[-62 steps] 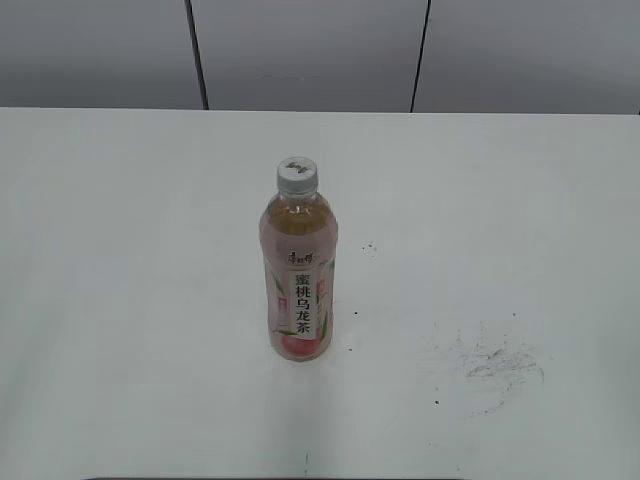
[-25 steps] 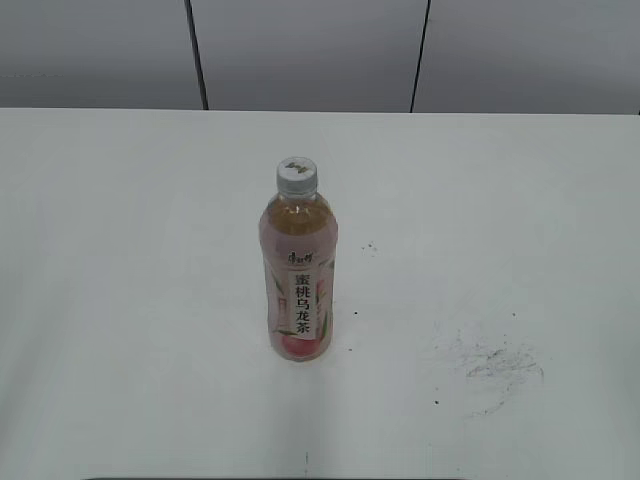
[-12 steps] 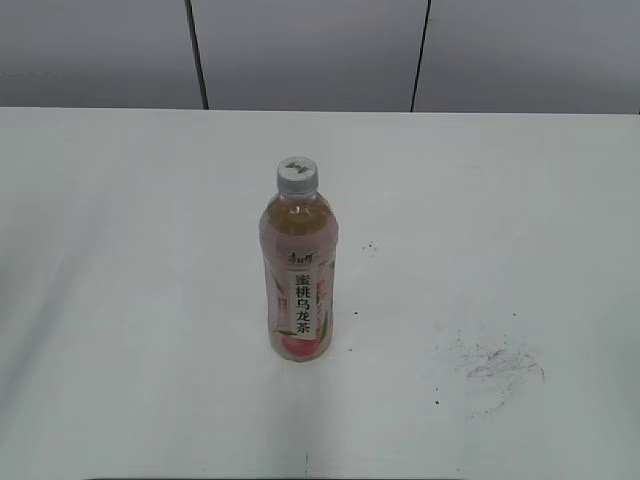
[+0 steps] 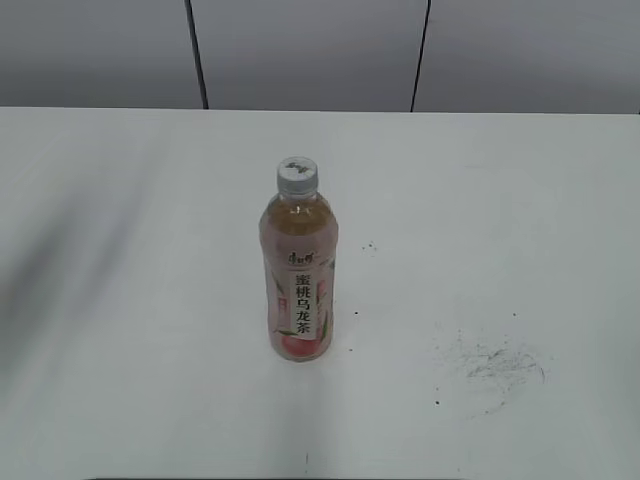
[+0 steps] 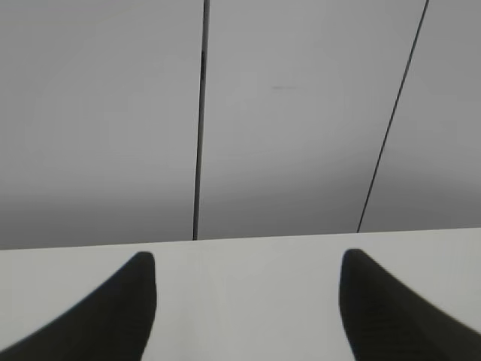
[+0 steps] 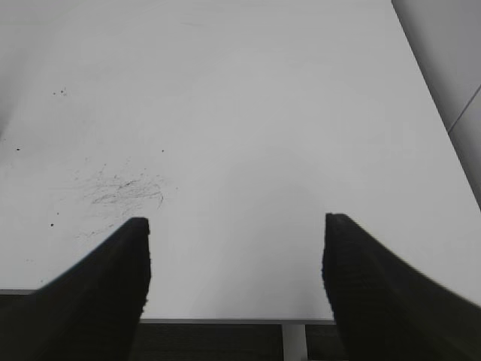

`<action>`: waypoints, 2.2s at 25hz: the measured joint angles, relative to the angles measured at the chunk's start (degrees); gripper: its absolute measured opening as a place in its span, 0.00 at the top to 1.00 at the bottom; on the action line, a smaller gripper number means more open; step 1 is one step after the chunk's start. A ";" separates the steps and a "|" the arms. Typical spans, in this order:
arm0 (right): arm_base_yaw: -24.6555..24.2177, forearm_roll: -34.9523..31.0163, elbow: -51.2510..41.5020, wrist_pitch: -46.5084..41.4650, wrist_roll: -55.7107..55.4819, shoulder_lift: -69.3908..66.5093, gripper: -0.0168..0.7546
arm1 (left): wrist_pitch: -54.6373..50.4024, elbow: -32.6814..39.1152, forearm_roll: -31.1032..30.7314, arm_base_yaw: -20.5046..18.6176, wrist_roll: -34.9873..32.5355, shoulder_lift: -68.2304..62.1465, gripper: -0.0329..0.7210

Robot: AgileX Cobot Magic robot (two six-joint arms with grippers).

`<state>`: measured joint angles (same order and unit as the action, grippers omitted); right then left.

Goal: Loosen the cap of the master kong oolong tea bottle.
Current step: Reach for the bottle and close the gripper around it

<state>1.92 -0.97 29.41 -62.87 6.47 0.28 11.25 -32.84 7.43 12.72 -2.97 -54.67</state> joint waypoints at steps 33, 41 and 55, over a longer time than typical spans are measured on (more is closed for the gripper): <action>0.00 0.00 0.00 0.00 0.00 -0.31 0.28 | 41.34 0.20 -51.77 -0.79 28.71 -35.04 0.35; 0.00 0.00 0.00 0.00 0.00 -0.31 0.28 | 43.49 1.13 -67.17 -0.79 40.01 -32.74 0.34; 0.00 0.00 0.00 0.00 0.00 -0.31 0.28 | 49.52 1.15 -73.09 -0.79 46.21 -35.66 0.17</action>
<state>1.92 -0.97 29.41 -62.87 6.47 -0.03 60.76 -31.69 -65.66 11.93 43.24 -90.32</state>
